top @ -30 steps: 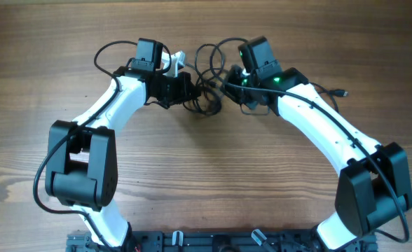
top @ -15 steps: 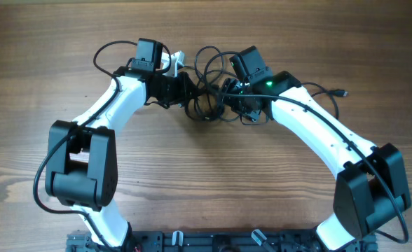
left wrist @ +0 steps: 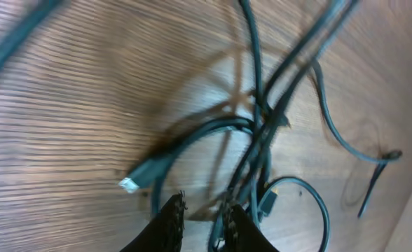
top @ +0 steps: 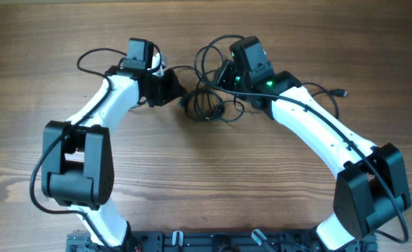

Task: Untangle cables

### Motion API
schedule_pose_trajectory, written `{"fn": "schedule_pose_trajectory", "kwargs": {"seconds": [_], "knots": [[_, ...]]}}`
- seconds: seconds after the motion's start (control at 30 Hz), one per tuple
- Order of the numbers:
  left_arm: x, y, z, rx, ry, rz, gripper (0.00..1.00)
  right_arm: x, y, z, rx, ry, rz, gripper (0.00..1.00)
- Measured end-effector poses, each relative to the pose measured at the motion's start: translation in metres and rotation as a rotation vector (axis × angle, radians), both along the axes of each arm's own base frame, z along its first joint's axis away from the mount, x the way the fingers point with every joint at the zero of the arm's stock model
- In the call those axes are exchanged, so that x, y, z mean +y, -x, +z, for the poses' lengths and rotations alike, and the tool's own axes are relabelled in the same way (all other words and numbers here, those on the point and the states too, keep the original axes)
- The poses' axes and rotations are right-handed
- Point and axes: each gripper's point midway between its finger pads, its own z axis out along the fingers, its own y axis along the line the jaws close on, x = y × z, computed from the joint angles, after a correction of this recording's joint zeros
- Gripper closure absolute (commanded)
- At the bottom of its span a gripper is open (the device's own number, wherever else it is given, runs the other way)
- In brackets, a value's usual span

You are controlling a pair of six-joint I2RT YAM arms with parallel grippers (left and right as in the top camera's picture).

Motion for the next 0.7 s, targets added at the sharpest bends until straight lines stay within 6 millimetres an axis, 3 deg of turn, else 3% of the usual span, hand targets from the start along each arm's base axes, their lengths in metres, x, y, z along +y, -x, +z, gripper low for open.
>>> {"fn": "schedule_pose_trajectory", "kwargs": {"seconds": [0.1, 0.2, 0.23, 0.5, 0.7], "knots": [[0.007, -0.002, -0.001, 0.006, -0.003, 0.026, 0.7, 0.009, -0.007, 0.001, -0.035, -0.017, 0.007, 0.47], [0.009, -0.002, -0.001, 0.01, -0.006, 0.035, 0.7, 0.021, -0.013, -0.012, -0.048, -0.017, 0.028, 0.47], [0.009, -0.002, -0.001, 0.011, -0.006, 0.035, 0.7, 0.029, -0.015, -0.029, -0.038, -0.003, 0.046, 0.47], [0.009, -0.002, -0.001, 0.011, -0.007, 0.035, 0.69, 0.043, -0.02, -0.094, 0.011, 0.036, 0.078, 0.47], [0.009, -0.002, -0.001, 0.011, -0.007, 0.036, 0.69, 0.068, -0.03, -0.093, -0.069, -0.036, 0.194, 0.48]]}}
